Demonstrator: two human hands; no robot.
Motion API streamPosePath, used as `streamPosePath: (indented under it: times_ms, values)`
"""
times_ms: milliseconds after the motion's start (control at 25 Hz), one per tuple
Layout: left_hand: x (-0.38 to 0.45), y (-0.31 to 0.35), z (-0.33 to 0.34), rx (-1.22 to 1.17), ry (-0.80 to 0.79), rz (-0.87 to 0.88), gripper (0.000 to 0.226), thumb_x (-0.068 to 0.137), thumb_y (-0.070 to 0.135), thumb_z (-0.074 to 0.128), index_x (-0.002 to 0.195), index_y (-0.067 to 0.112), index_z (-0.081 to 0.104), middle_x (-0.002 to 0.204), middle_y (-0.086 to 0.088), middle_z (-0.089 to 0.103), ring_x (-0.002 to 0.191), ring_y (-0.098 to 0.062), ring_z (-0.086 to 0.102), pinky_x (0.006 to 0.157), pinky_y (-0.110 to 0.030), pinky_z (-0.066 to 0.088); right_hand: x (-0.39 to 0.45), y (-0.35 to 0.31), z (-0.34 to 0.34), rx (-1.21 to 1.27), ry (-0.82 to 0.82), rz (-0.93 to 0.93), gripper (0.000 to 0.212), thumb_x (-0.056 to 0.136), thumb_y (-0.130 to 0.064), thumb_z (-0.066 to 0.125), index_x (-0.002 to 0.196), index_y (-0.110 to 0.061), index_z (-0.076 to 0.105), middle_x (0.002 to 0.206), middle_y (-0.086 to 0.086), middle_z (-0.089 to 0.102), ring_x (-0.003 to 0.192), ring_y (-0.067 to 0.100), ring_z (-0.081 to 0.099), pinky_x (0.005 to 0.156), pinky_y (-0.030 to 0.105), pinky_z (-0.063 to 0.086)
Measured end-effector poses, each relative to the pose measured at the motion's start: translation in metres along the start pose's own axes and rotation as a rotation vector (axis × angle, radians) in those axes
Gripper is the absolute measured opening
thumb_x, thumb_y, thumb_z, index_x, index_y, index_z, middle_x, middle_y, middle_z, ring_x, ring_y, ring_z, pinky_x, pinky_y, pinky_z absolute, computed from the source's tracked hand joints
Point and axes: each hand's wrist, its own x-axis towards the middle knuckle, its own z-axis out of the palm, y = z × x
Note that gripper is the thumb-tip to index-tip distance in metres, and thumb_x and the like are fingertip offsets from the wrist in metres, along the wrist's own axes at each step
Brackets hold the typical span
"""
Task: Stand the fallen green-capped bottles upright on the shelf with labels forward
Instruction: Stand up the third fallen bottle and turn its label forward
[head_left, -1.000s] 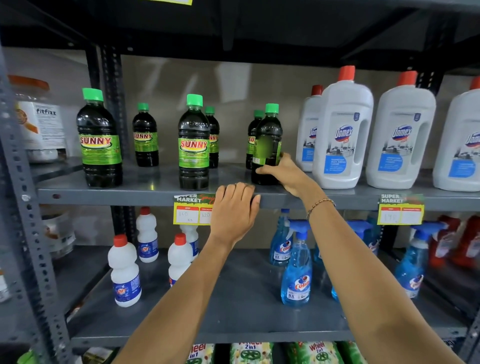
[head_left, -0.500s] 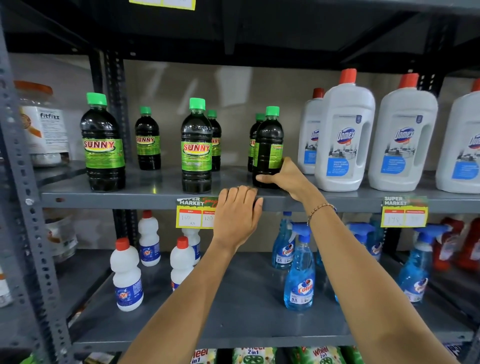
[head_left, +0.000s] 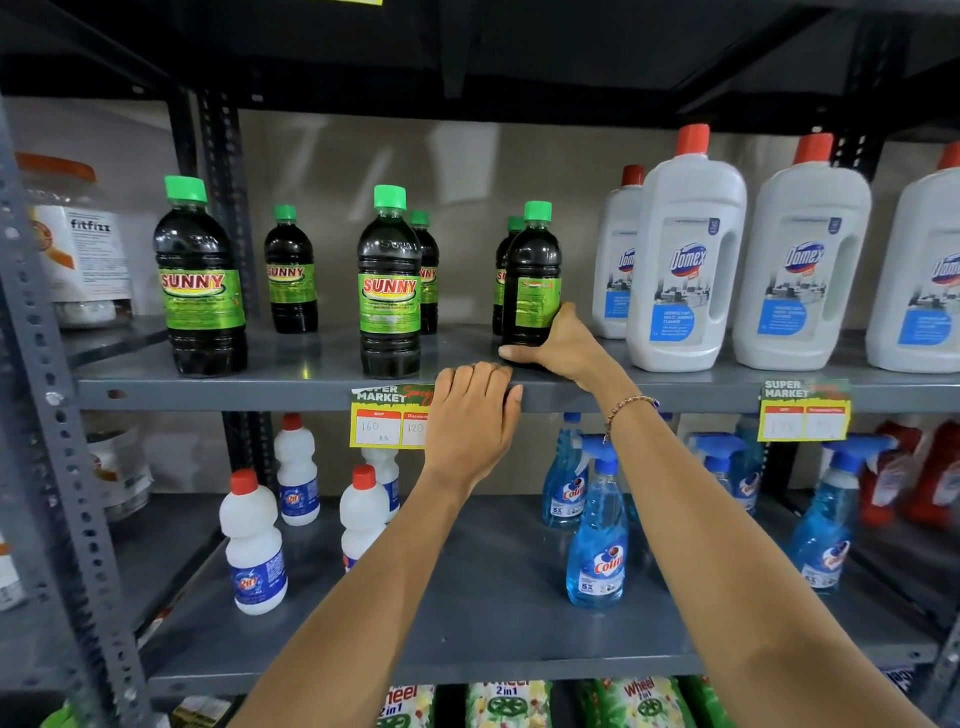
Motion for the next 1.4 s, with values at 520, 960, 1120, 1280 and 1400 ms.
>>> streamPosePath:
  times_ms: [520, 960, 1120, 1280, 1400]
  values:
    - [0.000, 0.001, -0.001, -0.024, -0.007, -0.011, 0.035, 0.098, 0.032, 0.037, 0.106, 0.011, 0.063, 0.097, -0.003, 0.064, 0.086, -0.023, 0.057, 0.084, -0.035, 0.035, -0.002, 0.000, -0.001, -0.028, -0.026, 0.005, 0.089, 0.043, -0.040, 0.087, 0.119, -0.008, 0.053, 0.106, 0.002, 0.067, 0.099, 0.016, 0.064, 0.094, 0.038, 0.052]
    - [0.000, 0.001, -0.002, -0.036, 0.020, -0.007, 0.033, 0.097, 0.031, 0.039, 0.105, 0.011, 0.064, 0.095, -0.003, 0.064, 0.085, -0.024, 0.057, 0.083, -0.034, 0.035, -0.010, -0.007, -0.002, 0.003, -0.033, 0.019, 0.095, 0.069, -0.027, 0.086, 0.137, -0.003, 0.023, 0.127, 0.005, 0.047, 0.118, 0.018, 0.048, 0.098, 0.031, 0.043]
    - [0.000, 0.000, -0.001, -0.033, 0.021, -0.001, 0.033, 0.097, 0.032, 0.039, 0.104, 0.011, 0.063, 0.096, -0.003, 0.064, 0.085, -0.023, 0.056, 0.083, -0.035, 0.035, -0.009, -0.007, -0.004, 0.063, -0.064, 0.038, 0.084, 0.074, -0.012, 0.080, 0.136, -0.002, 0.026, 0.125, 0.009, 0.053, 0.116, 0.021, 0.053, 0.092, 0.029, 0.044]
    - [-0.001, 0.001, 0.001, -0.037, 0.024, -0.002, 0.033, 0.097, 0.033, 0.039, 0.105, 0.011, 0.063, 0.096, -0.003, 0.064, 0.085, -0.023, 0.056, 0.083, -0.035, 0.035, -0.012, -0.006, -0.006, 0.068, -0.033, 0.010, 0.093, 0.072, -0.015, 0.083, 0.140, -0.002, 0.022, 0.132, 0.010, 0.052, 0.117, 0.020, 0.052, 0.093, 0.027, 0.042]
    - [-0.001, -0.001, 0.002, -0.032, 0.022, 0.007, 0.033, 0.097, 0.033, 0.040, 0.106, 0.011, 0.063, 0.097, -0.003, 0.064, 0.086, -0.024, 0.056, 0.083, -0.035, 0.035, -0.014, -0.008, -0.006, 0.108, -0.031, 0.003, 0.110, 0.073, -0.020, 0.083, 0.149, -0.002, 0.005, 0.137, 0.009, 0.049, 0.124, 0.018, 0.047, 0.100, 0.029, 0.037]
